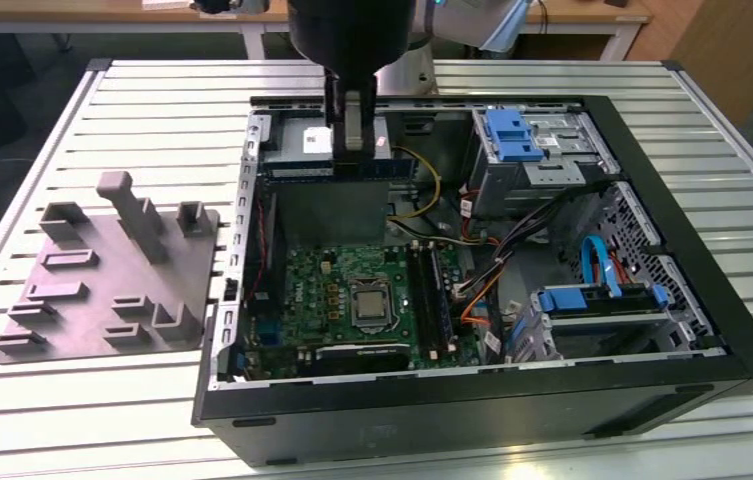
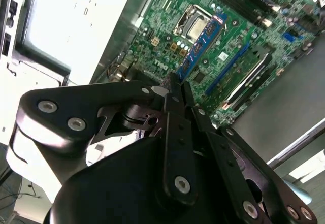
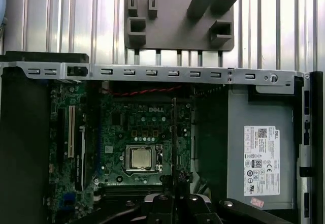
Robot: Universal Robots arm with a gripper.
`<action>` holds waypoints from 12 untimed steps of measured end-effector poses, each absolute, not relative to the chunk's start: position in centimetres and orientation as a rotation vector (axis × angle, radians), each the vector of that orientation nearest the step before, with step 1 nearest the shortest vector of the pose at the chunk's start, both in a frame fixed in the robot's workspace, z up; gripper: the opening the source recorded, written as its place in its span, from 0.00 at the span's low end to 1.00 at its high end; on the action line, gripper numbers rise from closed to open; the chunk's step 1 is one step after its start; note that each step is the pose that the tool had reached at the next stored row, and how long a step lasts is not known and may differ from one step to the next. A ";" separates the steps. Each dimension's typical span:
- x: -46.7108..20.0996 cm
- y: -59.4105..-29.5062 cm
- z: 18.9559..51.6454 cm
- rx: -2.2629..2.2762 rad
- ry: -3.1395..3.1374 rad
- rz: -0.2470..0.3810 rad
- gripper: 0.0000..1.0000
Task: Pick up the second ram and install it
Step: 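Pick up the second ram and move it above second insertion slot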
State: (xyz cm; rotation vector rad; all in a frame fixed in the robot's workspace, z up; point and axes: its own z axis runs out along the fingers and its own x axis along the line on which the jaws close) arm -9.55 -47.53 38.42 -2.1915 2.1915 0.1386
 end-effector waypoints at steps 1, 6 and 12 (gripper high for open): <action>-9.3 -47.5 38.4 -2.192 2.192 0.139 0.14; -7.0 -47.5 38.4 -2.192 2.192 0.141 0.14; -6.2 -47.5 37.9 -2.191 2.192 0.145 0.14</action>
